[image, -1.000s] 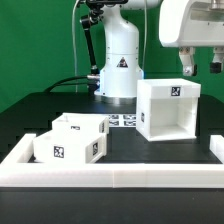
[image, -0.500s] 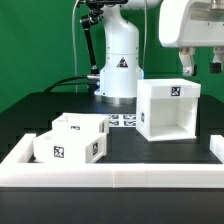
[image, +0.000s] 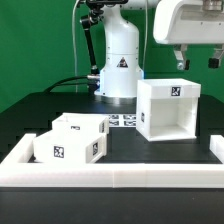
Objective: Assemble drawer
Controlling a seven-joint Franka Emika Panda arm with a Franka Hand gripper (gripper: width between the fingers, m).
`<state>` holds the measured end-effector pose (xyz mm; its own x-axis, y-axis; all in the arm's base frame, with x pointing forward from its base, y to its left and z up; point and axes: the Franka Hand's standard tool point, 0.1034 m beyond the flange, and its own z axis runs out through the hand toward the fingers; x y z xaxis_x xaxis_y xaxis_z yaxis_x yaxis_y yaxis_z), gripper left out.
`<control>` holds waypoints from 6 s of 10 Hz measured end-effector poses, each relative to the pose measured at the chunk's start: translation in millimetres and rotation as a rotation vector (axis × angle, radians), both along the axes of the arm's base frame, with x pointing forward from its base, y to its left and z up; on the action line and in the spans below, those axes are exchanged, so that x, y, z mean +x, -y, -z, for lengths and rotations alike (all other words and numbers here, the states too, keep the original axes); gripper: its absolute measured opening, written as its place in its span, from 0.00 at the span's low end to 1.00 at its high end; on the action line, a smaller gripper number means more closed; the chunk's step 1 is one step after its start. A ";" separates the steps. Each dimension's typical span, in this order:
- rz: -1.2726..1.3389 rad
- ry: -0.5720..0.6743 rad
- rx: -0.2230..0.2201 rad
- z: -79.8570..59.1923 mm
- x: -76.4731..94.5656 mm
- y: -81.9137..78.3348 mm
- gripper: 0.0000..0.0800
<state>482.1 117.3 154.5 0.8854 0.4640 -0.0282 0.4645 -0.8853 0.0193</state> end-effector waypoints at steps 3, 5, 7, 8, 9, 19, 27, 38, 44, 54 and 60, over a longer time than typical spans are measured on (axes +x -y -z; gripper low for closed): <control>-0.002 0.000 0.001 0.9 1.9 0.7 0.81; 0.148 -0.051 0.039 6.9 -0.3 8.4 0.81; 0.262 -0.074 0.030 16.0 -31.7 3.5 0.81; 0.277 -0.092 0.037 22.2 -47.3 1.0 0.81; 0.278 -0.090 0.042 27.6 -56.8 -0.8 0.81; 0.254 -0.058 0.055 52.9 -85.3 -10.2 0.47; 0.257 -0.057 0.055 52.7 -84.4 -9.4 0.05; 0.406 0.100 0.139 51.9 72.3 20.9 0.05; 0.430 0.142 0.156 49.8 113.5 25.3 0.05; 1.090 0.169 0.216 47.9 124.6 15.2 0.06; 1.376 0.136 0.278 43.3 130.5 24.1 0.06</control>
Offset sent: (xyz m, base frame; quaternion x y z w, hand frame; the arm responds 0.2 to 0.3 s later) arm 0.0000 0.0000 0.0000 0.0000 0.0000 0.0000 1.0000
